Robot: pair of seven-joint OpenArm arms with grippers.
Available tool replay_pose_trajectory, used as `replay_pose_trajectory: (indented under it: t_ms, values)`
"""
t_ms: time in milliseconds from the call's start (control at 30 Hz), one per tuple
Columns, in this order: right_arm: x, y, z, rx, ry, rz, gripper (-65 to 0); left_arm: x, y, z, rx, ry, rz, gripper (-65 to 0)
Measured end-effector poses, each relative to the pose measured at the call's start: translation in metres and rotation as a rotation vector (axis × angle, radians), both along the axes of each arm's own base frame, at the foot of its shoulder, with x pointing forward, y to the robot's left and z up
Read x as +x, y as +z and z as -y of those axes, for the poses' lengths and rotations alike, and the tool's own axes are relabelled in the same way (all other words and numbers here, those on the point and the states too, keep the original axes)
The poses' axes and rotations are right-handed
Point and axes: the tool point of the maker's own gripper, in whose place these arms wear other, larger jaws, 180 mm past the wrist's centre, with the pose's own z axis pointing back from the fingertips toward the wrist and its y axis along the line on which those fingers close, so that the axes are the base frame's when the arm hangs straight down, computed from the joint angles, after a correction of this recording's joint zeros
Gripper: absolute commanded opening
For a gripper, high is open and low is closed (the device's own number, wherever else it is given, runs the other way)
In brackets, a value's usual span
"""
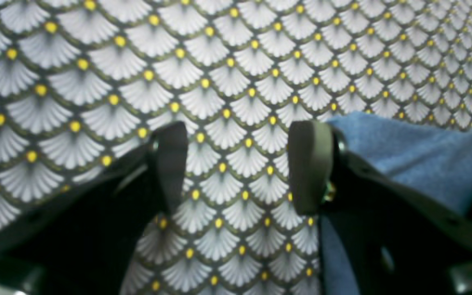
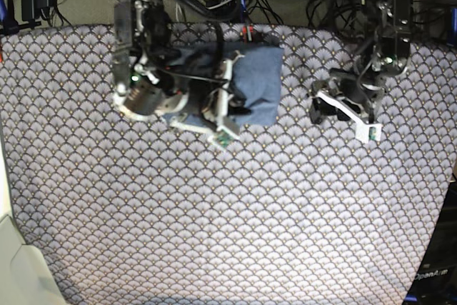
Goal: Fold the T-shirt properly
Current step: 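Fold the strip end over onto the middle with the right gripper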
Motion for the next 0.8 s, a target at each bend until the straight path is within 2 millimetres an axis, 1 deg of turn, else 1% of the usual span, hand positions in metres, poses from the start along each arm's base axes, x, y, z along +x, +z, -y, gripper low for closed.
replay_pose_trajectory:
  t_ms: [67, 167, 267, 367, 467, 533, 567, 667, 800]
  values:
    - [-0.001, -0.003, -0.008, 0.029, 0.008, -0.010, -65.0, 0.000, 0.001, -0.005, 0.013, -0.004, -0.002, -27.0]
    - [0.004, -0.011, -0.012, 0.039, 0.014, -0.030, -65.0, 0.001, 0.004, -0.018, 0.036, 0.011, 0.004, -27.0]
    - [0.007, -0.014, -0.020, 0.054, 0.030, -0.034, -65.0, 0.005, 0.011, -0.042, 0.044, 0.078, 0.029, -26.9]
    - [0.005, -0.017, -0.028, 0.070, 0.050, -0.043, -65.0, 0.000, 0.012, -0.063, 0.061, 0.133, 0.029, -26.9]
    - [0.006, -0.021, -0.029, 0.065, 0.056, -0.053, -65.0, -0.004, 0.010, -0.065, 0.062, 0.138, 0.016, -26.9]
    - [0.005, -0.023, -0.036, 0.052, 0.089, -0.062, -65.0, -0.003, 0.011, -0.067, 0.063, 0.141, 0.022, -26.9]
    - [0.003, -0.025, -0.039, 0.039, 0.111, -0.064, -64.1, -0.004, 0.011, -0.067, 0.065, 0.141, 0.021, -26.9]
    - [-0.002, -0.025, -0.052, 0.024, 0.172, -0.062, -56.9, -0.008, 0.007, -0.066, 0.063, 0.140, 0.006, -26.9]
    - [-0.005, -0.025, -0.053, 0.026, 0.181, -0.070, -47.6, -0.009, 0.007, -0.067, 0.064, 0.141, 0.008, -26.9]
